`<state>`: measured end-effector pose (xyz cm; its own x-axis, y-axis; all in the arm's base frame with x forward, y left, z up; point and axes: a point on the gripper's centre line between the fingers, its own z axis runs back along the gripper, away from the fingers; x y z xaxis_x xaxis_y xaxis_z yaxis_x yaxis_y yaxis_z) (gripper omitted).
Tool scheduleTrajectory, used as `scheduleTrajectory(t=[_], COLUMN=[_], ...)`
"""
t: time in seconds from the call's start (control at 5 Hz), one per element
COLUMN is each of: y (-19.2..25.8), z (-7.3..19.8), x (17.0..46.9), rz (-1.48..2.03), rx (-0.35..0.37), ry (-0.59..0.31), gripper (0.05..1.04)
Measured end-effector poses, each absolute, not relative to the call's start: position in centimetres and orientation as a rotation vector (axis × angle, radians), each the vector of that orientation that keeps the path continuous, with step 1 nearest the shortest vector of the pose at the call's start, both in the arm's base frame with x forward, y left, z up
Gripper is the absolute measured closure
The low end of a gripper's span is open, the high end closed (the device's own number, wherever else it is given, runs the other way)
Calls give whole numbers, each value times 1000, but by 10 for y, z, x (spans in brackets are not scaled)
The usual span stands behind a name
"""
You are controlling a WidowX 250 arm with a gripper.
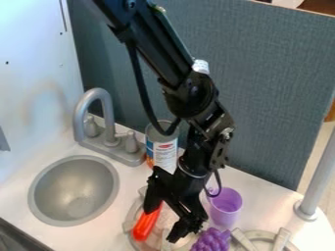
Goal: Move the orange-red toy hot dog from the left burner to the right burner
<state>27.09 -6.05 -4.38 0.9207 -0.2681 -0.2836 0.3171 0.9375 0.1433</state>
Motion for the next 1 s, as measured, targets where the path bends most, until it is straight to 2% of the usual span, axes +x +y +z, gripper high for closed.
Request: scheduleTrajectory(t=[0.2,0.4,0.6,0.8,1.0], y=[-59,-43,-19,-5,5], z=[-53,-47,-43,-41,-53], x=[265,277,285,294,301], rz=[-300,-217,-83,32,134], rx=[188,128,78,87,32], ry=[291,197,171,141,152], gripper=[82,82,82,83,83])
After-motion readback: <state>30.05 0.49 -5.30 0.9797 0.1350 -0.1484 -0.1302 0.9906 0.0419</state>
